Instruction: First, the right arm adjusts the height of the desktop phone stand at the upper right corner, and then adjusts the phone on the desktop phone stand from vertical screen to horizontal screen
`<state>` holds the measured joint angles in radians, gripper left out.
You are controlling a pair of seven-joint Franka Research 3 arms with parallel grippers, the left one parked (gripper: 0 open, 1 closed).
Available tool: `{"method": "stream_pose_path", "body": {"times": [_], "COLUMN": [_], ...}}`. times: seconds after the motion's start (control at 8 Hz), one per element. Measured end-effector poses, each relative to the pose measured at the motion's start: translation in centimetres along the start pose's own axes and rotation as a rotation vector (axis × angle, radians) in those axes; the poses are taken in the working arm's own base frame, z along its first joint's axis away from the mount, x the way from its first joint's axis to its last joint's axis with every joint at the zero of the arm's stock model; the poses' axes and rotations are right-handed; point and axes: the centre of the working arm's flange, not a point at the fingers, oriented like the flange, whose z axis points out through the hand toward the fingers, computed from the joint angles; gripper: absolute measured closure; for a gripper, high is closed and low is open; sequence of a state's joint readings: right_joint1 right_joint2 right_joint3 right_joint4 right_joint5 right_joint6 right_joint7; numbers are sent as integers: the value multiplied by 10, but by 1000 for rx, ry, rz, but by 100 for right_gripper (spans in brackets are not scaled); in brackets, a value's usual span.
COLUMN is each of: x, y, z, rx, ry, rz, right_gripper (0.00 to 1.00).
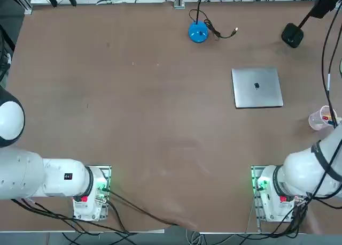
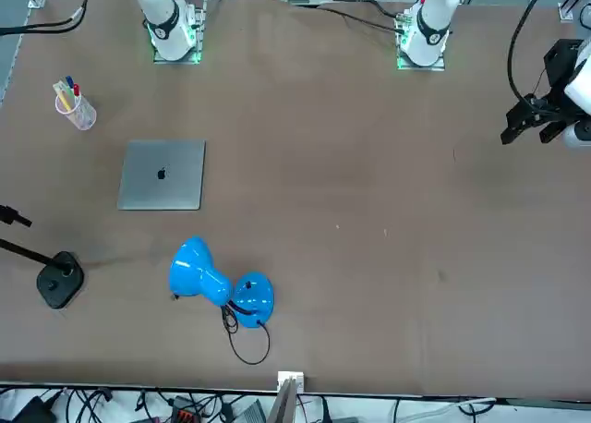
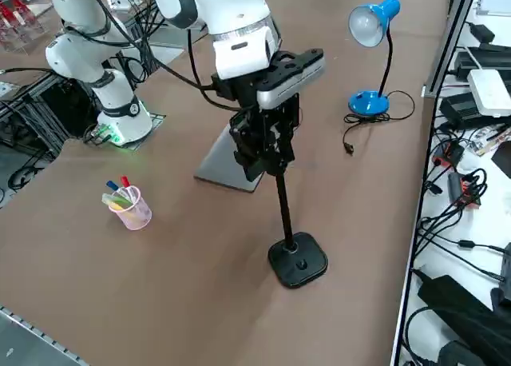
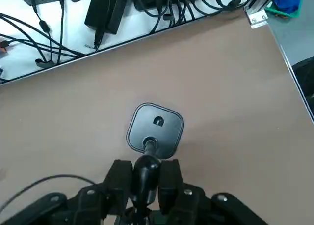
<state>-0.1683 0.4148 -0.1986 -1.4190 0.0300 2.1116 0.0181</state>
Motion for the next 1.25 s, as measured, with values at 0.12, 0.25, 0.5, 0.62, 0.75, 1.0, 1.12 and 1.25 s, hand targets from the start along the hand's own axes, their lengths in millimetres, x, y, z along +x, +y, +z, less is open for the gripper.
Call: {"method": "stream_pose_path", "body": {"times": [0.12, 0.25, 0.5, 0.62, 0.75, 1.0, 1.12, 1.25], "x": [1, 2, 4, 4, 5, 5, 5, 5], "y": [0, -1, -1, -1, -1, -1, -1, 0], "z": [0, 1, 2, 4, 4, 6, 7, 8], "rx": [0, -1, -2, -3, -4, -4, -5, -5], "ry": [1, 2, 4, 4, 4, 3, 2, 0], "rz": [0, 0, 1, 1, 1, 2, 2, 3], "right_gripper": [67, 67, 67, 67, 67, 67, 67, 67]}}
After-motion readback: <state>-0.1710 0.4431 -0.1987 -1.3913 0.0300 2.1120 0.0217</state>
